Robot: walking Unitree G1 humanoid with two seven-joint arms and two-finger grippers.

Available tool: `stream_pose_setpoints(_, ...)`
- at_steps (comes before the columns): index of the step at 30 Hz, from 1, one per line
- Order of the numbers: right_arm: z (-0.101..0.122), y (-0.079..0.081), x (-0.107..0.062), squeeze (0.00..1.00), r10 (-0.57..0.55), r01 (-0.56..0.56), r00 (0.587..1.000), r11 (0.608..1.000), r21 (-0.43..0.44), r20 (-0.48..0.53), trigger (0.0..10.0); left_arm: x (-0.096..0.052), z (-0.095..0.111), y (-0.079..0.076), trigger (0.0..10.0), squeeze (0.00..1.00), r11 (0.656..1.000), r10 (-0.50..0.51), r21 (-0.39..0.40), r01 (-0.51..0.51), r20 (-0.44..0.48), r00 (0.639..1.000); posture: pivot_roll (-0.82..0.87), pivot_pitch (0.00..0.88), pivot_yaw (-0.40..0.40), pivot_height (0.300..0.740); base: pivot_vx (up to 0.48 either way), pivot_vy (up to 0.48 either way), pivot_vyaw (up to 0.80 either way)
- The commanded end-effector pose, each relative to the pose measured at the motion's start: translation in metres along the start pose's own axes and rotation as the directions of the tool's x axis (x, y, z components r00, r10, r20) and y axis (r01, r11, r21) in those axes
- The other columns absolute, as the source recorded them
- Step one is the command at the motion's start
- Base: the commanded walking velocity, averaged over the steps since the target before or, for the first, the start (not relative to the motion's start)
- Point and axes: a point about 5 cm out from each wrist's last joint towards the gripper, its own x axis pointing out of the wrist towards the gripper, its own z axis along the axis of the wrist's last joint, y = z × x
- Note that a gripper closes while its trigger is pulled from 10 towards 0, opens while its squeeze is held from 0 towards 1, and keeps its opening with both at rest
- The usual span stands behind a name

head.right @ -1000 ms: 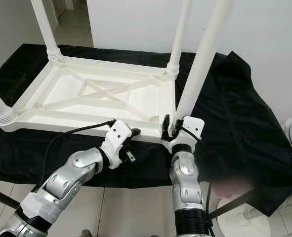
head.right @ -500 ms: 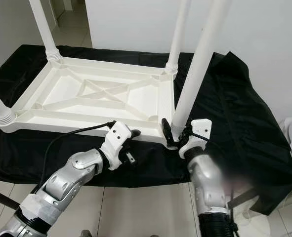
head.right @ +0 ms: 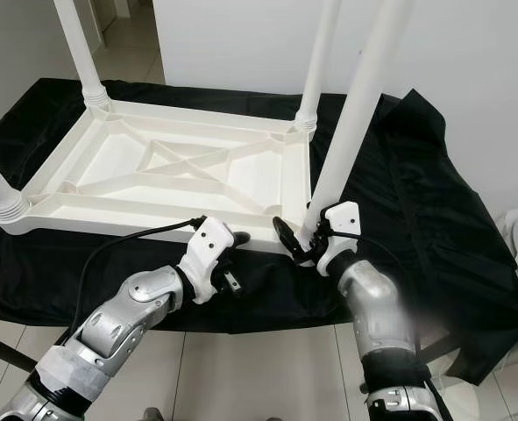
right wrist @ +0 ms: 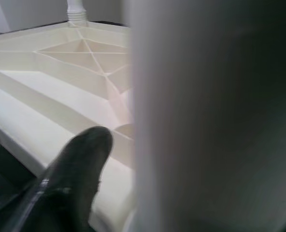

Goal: Building children table

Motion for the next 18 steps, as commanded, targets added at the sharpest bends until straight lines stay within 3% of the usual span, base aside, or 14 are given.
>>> stream_pose_setpoints(1, -0.0037, -0.0007, -0.001, 0.0, 0.015, -0.015, 1.0, 1.0, -0.003, -0.011, 0.0, 0.0003, 0.0001, -0.0057, 10.0, 0.0, 0.997, -0.073, 0.016, 0.073, -0.011, 0.997, -0.01, 0.052, -0.063, 0.74, 0.0, 0.0, 0.0)
stream_pose_setpoints(13, -0.0104, -0.0017, -0.0039, 0.0, -0.031, 0.031, 0.999, 0.999, 0.027, -0.023, 0.0, -0.0005, 0.0009, -0.0038, 10.0, 0.0, 0.998, -0.064, 0.018, 0.064, -0.008, 0.998, -0.01, 0.054, -0.061, 0.74, 0.0, 0.0, 0.0)
stream_pose_setpoints(14, -0.011, -0.0018, -0.0037, 0.0, -0.046, 0.047, 0.999, 0.999, 0.027, -0.028, 2.9, -0.0006, 0.0009, -0.0038, 10.0, 0.0, 0.998, -0.064, 0.018, 0.064, -0.008, 0.998, -0.01, 0.054, -0.061, 0.74, 0.0, 0.0, 0.0)
stream_pose_setpoints(15, -0.011, -0.0018, -0.0037, 0.0, -0.046, 0.047, 0.999, 0.999, 0.027, -0.028, 2.9, -0.0006, 0.0009, -0.0038, 10.0, 0.0, 0.998, -0.064, 0.018, 0.064, -0.008, 0.998, -0.01, 0.054, -0.061, 0.74, 0.0, 0.0, 0.0)
stream_pose_setpoints(16, -0.0113, -0.0012, -0.0022, 0.0, -0.089, 0.09, 0.996, 0.995, 0.042, -0.032, 10.0, -0.0009, 0.0009, -0.0038, 10.0, 0.0, 0.998, -0.066, 0.017, 0.066, -0.009, 0.998, -0.02, 0.057, -0.057, 0.74, 0.0, 0.0, 0.0)
stream_pose_setpoints(18, -0.0091, 0.0039, 0.0017, 0.0, -0.175, 0.176, 0.984, 0.98, 0.089, -0.026, 10.0, -0.0013, 0.0005, -0.0042, 10.0, 0.0, 0.997, -0.07, 0.016, 0.07, -0.012, 0.998, -0.02, 0.059, -0.054, 0.74, 0.0, 0.0, 0.0)
